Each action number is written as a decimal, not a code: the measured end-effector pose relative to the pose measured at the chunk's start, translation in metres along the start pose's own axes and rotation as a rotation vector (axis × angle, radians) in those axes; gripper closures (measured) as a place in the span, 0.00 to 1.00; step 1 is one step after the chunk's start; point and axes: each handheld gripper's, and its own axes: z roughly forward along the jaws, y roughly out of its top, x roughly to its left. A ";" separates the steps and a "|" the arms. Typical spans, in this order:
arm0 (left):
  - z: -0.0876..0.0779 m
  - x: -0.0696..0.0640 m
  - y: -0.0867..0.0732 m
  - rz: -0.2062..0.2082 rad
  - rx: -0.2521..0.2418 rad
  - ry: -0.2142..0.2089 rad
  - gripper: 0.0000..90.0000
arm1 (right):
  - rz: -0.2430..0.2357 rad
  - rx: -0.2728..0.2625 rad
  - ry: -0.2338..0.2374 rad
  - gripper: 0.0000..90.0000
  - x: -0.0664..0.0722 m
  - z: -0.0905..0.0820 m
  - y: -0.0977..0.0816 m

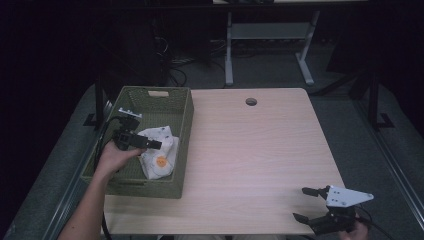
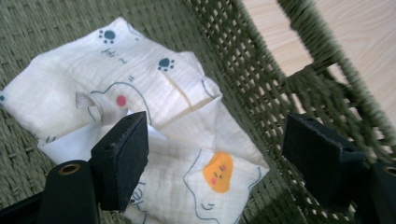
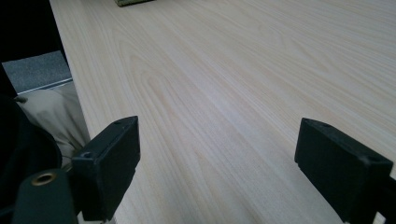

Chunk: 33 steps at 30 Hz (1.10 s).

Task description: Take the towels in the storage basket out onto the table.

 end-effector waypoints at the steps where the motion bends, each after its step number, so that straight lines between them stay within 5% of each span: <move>1: 0.002 0.000 0.000 0.009 0.017 0.016 0.27 | -0.001 -0.002 0.001 0.15 0.000 0.000 0.000; 3: 0.007 0.001 0.000 0.009 0.049 0.015 0.27 | -0.001 -0.004 0.001 0.15 0.000 -0.001 0.000; 15: 0.032 0.002 0.000 0.068 0.209 0.158 0.28 | -0.002 -0.004 0.002 0.15 0.000 -0.001 0.000; 25: 0.063 0.003 0.000 0.048 0.366 0.240 0.35 | -0.001 -0.006 0.004 0.15 0.000 -0.001 0.000; 33: 0.066 0.002 -0.001 0.054 0.371 0.254 0.47 | -0.004 -0.006 0.006 0.15 0.000 -0.001 0.000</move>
